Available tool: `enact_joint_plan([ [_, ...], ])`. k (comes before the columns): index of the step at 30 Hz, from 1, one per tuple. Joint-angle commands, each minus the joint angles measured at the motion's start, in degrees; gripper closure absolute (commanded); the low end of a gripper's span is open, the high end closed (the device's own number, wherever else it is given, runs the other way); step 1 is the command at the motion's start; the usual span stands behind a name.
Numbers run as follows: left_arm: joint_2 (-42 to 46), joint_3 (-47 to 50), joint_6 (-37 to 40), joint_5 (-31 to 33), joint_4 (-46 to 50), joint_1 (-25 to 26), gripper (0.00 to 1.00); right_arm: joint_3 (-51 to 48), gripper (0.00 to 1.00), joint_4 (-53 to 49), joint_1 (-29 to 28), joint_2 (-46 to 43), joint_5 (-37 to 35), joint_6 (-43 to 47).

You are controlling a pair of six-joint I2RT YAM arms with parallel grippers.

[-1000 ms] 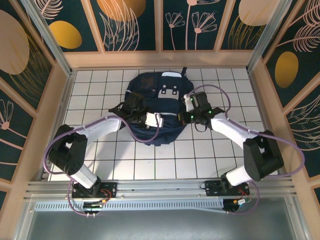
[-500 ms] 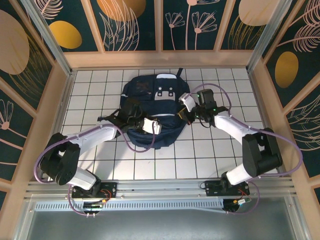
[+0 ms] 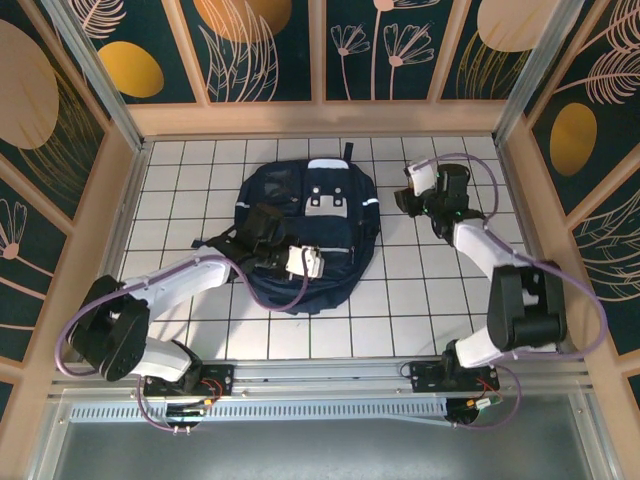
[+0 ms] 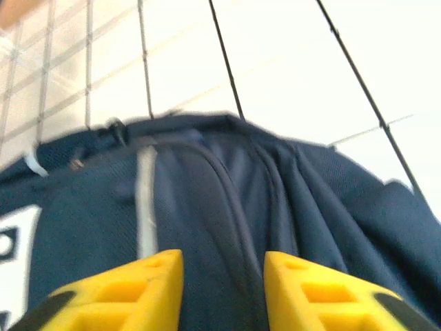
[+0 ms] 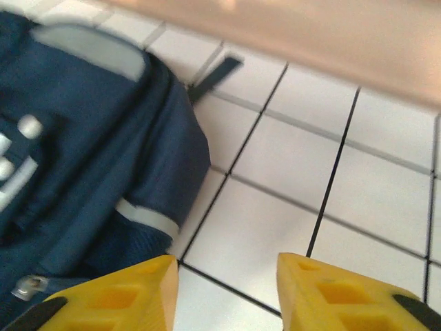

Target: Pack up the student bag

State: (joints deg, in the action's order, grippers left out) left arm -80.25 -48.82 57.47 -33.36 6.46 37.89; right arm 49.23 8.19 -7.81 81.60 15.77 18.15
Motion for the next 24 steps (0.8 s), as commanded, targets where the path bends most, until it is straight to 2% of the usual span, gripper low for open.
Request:
enact_joint_plan([
  [1,6.06,-1.29,-18.19,-7.24,-10.35,0.34,0.45,-5.59,0.54,6.30,-0.12,-9.75,-4.24,-9.76],
  [3,9.09,-0.35,-29.09,-1.66,-16.00,0.32,0.22,-8.93,0.51,6.94,-0.18,-15.05,-8.56,-15.12],
  [4,10.44,-0.47,-33.54,1.71,-17.13,0.16,0.01,-10.76,0.50,6.87,-0.17,-17.97,-11.59,-18.27],
  [6,12.20,-1.16,-40.07,6.32,-17.10,-0.84,0.01,-13.92,0.44,6.42,-0.11,-23.35,-16.29,-21.07],
  [7,12.96,-1.36,-44.36,7.75,-17.44,-2.05,0.01,-15.65,0.06,6.42,-0.18,-26.19,-18.12,-21.54],
  [8,13.84,-1.09,-49.46,10.21,-18.54,-3.66,0.01,-17.15,0.01,6.49,-0.14,-29.24,-20.00,-21.70],
  [10,16.13,1.42,-57.02,12.87,-20.62,-8.13,0.01,-20.23,0.01,7.56,-0.10,-33.77,-22.80,-20.80],
  [12,18.78,5.36,-62.34,18.22,-22.28,-13.23,0.01,-24.01,0.01,9.63,-0.01,-36.85,-24.84,-19.41],
  [14,20.78,9.75,-62.72,25.01,-22.61,-17.70,0.01,-28.29,0.01,13.42,-0.01,-38.25,-25.12,-18.32],
  [16,21.11,13.02,-61.47,29.16,-23.00,-21.76,0.01,-32.38,0.01,18.41,0.02,-37.92,-26.34,-18.63],
  [20,19.18,19.70,-58.68,36.07,-28.62,-28.13,0.01,-42.23,0.01,39.13,0.87,-31.47,-26.55,-15.31],
  [23,16.96,24.62,-55.93,40.34,-35.97,-30.60,0.01,-43.82,0.01,48.06,2.19,-21.75,-25.53,-15.77],
  [24,16.39,26.92,-55.19,41.99,-40.50,-31.13,0.01,-44.91,0.01,54.36,2.52,-17.64,-25.19,-16.22],
])
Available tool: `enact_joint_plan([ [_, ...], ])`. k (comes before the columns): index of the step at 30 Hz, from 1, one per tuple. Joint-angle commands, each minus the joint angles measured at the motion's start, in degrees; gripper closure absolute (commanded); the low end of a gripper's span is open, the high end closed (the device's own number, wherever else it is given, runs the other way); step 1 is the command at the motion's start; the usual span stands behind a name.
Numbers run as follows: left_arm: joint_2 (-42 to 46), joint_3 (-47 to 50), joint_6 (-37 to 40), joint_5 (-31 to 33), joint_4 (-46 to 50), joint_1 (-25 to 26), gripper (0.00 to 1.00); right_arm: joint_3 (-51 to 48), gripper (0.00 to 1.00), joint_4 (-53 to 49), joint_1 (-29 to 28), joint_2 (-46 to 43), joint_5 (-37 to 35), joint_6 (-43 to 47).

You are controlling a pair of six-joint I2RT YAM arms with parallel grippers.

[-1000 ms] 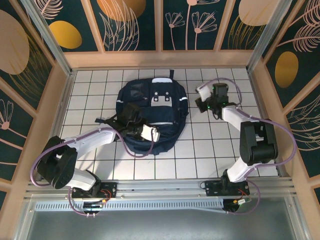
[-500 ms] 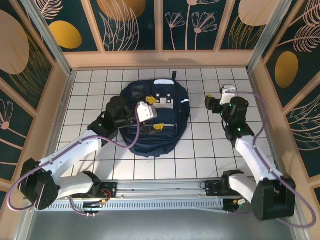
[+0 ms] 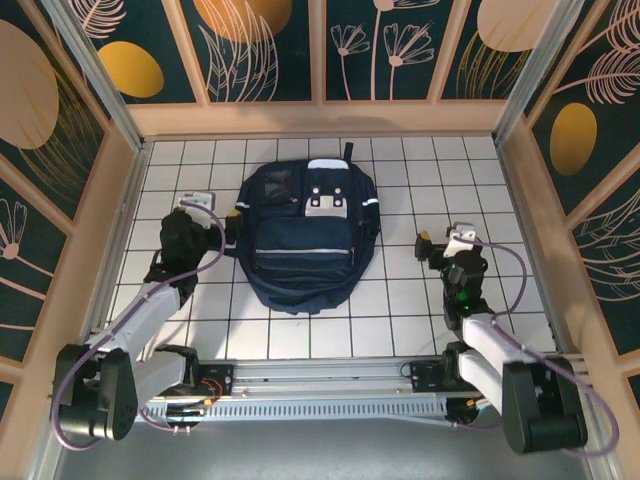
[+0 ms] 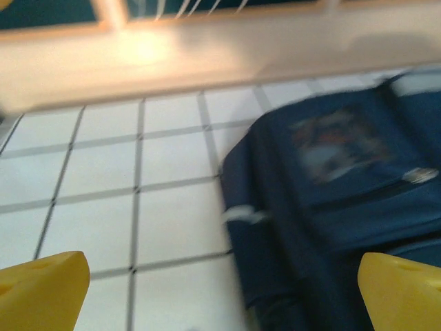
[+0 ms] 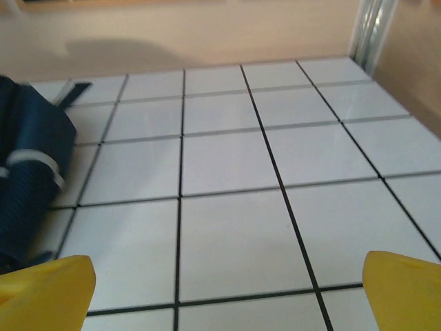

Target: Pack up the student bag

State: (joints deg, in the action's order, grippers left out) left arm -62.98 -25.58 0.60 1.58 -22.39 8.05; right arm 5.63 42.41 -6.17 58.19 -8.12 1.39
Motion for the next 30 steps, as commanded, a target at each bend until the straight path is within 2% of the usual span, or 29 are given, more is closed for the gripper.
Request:
enact_joint_plan([
  [1,-1.53,6.09,2.10,8.92,-16.12,-1.68,0.01,-1.92,0.01,25.70,1.34,9.86,-1.31,0.24],
  [3,-3.05,10.41,0.88,10.07,-24.95,-3.45,0.01,-0.27,0.01,29.42,1.15,14.85,0.55,1.57],
  [7,-10.29,15.62,0.13,7.47,-41.29,-6.61,0.01,3.27,0.01,37.33,2.23,27.06,-0.34,2.02],
  [9,-11.99,13.47,0.26,4.55,-39.65,-7.58,0.01,3.58,0.01,41.30,5.64,31.94,2.72,-1.08],
  [11,-13.39,11.53,0.15,3.34,-37.25,-8.02,0.01,5.34,0.01,35.90,6.25,31.11,4.61,-1.53],
  [15,-13.83,10.83,0.16,1.04,-36.46,-8.49,0.01,4.70,0.01,38.47,7.57,31.68,6.43,-2.41],
  [16,-14.13,11.00,-1.52,0.44,-37.83,-8.56,0.01,4.84,0.01,37.52,7.52,31.55,4.35,-3.08],
  [18,-16.87,13.96,-2.94,-2.84,-47.94,-8.67,0.01,5.50,0.01,36.25,7.50,31.46,1.96,-4.18],
  [21,-26.01,14.35,-4.38,0.41,-58.49,-8.67,0.01,5.69,0.01,36.15,7.23,31.59,1.66,-3.70],
  [22,-23.33,12.66,-3.95,0.68,-49.90,-8.67,0.01,5.75,0.01,36.06,7.14,31.53,1.55,-3.70],
  [24,-25.44,13.87,-4.21,0.41,-56.51,-8.58,0.01,5.75,0.01,35.98,7.14,31.55,1.53,-3.59],
  [26,-24.13,13.12,-4.15,0.84,-52.48,-8.58,0.01,5.84,0.01,35.91,7.03,31.49,1.46,-3.60],
  [30,-24.49,12.48,-4.13,1.00,-51.81,-8.58,0.01,6.06,0.01,35.54,6.61,31.60,1.78,-3.05],
])
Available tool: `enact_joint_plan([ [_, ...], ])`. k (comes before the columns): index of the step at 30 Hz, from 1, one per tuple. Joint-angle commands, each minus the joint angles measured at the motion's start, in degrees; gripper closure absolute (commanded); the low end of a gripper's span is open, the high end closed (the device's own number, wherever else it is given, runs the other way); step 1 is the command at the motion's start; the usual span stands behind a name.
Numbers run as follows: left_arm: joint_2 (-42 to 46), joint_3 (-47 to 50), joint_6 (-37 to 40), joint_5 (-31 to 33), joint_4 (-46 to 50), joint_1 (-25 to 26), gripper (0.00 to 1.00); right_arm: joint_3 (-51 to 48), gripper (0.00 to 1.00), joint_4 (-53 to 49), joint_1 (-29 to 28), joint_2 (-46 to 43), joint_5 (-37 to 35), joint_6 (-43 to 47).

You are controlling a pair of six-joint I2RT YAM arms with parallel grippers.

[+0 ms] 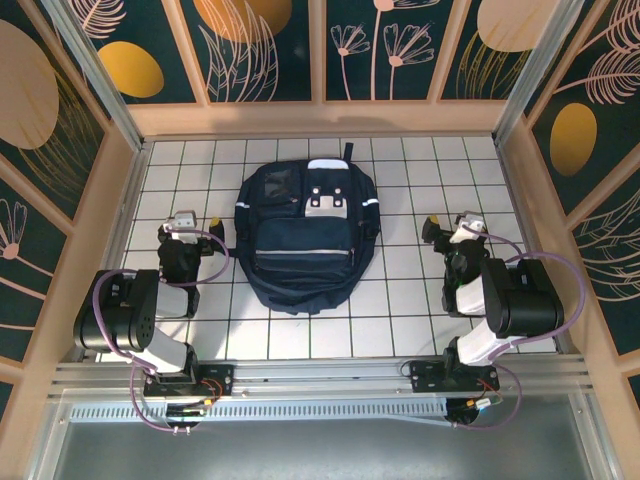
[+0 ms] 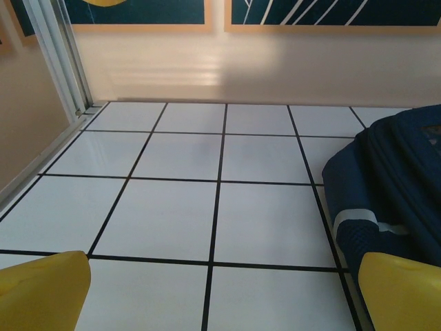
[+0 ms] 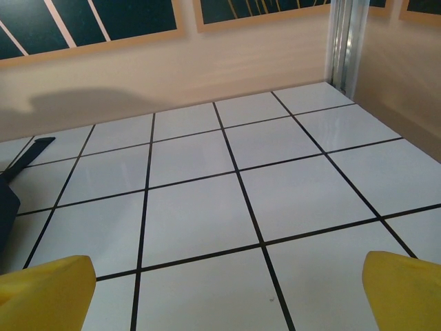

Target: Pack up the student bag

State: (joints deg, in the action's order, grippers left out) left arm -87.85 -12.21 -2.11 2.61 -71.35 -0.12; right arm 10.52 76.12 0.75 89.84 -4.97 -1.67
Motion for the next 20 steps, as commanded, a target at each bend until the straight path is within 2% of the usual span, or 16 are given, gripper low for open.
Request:
enact_joint_plan([
  [1,0.47,-0.98,-1.41,-0.04,-2.58,-0.41,0.01,1.21,0.01,1.79,-0.32,-0.02,-1.33,0.03],
  [20,0.83,-1.55,-2.22,1.47,-1.27,-0.40,0.01,1.39,0.01,1.40,-0.07,-0.06,0.27,0.35],
])
